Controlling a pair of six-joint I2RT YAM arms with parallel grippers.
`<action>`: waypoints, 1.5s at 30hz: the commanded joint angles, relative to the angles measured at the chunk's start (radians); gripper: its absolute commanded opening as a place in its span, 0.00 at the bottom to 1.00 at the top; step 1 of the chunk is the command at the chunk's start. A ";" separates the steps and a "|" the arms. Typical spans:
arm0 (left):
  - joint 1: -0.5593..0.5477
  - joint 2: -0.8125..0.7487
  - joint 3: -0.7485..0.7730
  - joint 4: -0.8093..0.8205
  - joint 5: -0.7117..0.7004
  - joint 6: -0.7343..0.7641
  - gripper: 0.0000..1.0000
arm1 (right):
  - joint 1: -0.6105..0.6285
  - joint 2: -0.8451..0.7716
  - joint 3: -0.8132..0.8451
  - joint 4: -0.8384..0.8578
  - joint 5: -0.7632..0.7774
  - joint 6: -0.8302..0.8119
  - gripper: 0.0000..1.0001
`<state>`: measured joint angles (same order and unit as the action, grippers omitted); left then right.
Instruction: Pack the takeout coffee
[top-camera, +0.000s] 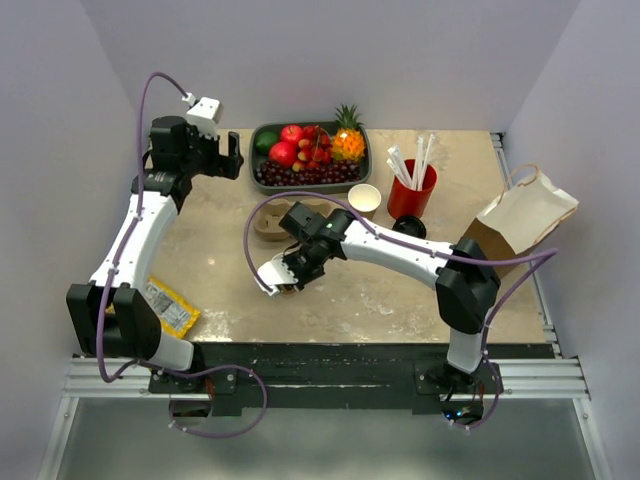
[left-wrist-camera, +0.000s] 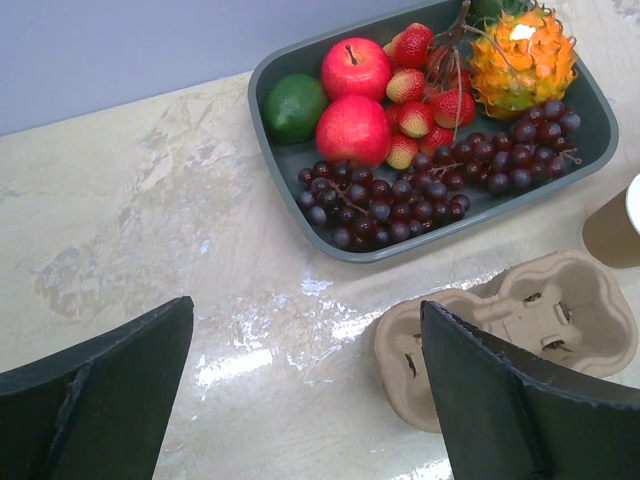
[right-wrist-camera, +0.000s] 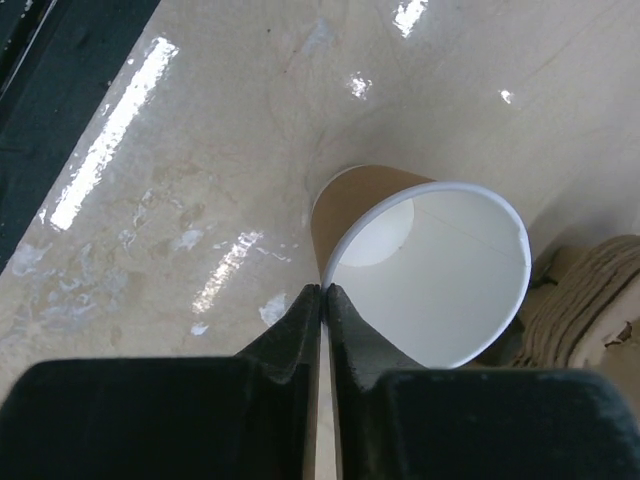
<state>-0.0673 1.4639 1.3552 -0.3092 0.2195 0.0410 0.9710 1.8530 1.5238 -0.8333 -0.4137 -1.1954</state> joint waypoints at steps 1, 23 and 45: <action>0.009 -0.048 -0.001 0.018 0.004 -0.007 0.99 | 0.005 -0.008 0.058 0.000 -0.004 -0.032 0.15; 0.032 -0.030 -0.062 0.022 0.210 0.000 0.98 | -0.500 -0.327 -0.184 0.170 0.320 0.465 0.34; -0.029 0.016 -0.007 -0.014 0.176 0.023 0.97 | -0.623 -0.187 -0.318 0.284 0.400 0.652 0.45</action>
<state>-0.0853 1.5047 1.3052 -0.3294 0.4103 0.0460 0.3485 1.6558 1.2125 -0.5892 -0.0338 -0.5934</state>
